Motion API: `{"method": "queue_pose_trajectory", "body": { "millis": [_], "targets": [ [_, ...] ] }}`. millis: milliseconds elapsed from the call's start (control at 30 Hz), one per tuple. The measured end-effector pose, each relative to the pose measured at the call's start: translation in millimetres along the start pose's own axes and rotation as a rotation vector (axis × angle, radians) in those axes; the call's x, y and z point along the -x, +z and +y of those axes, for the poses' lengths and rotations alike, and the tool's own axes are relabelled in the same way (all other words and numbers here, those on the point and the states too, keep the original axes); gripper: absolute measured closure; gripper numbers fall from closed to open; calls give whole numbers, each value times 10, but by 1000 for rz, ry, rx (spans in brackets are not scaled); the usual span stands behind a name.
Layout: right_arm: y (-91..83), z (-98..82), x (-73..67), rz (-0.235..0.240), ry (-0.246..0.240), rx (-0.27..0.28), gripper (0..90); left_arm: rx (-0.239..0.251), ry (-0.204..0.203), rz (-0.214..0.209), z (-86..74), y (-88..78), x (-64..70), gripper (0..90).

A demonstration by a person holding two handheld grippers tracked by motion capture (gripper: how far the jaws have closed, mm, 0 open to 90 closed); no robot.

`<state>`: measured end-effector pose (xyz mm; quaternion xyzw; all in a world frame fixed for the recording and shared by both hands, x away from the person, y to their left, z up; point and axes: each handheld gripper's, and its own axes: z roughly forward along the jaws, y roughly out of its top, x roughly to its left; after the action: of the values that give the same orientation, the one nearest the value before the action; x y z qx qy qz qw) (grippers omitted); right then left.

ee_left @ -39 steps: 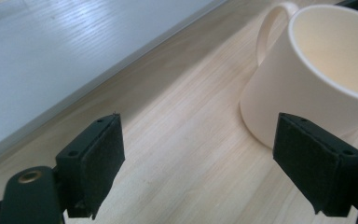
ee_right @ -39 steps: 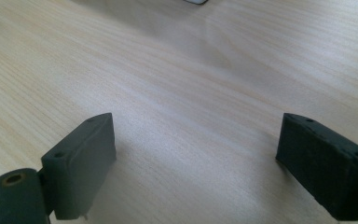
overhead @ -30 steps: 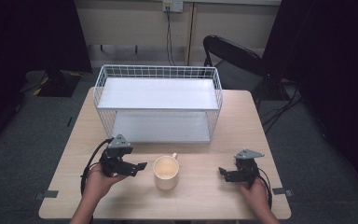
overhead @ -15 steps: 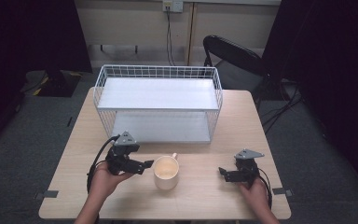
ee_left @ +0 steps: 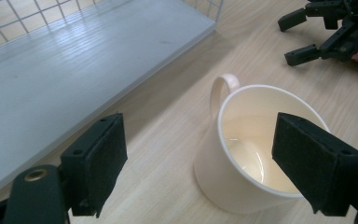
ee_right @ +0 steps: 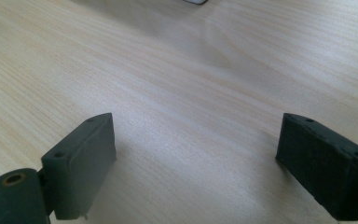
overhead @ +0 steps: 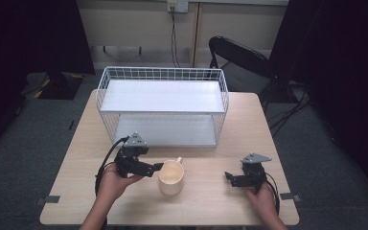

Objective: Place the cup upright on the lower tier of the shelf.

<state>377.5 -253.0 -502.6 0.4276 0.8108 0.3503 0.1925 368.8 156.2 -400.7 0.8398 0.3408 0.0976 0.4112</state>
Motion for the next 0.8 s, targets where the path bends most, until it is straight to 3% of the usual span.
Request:
{"method": "queue_pose_trajectory", "body": {
  "millis": [200,333,533,800],
  "targets": [
    [0,0,0,0,0,0,107,-15,-5,0,-20,87,15,188],
    [0,0,0,-1,0,0,107,-1,11,16,-37,119,20,239],
    [0,0,0,0,0,0,106,-47,47,30,-49,232,75,316],
    [0,0,0,0,0,0,107,-61,41,33,-60,286,89,428]
  ]
}}
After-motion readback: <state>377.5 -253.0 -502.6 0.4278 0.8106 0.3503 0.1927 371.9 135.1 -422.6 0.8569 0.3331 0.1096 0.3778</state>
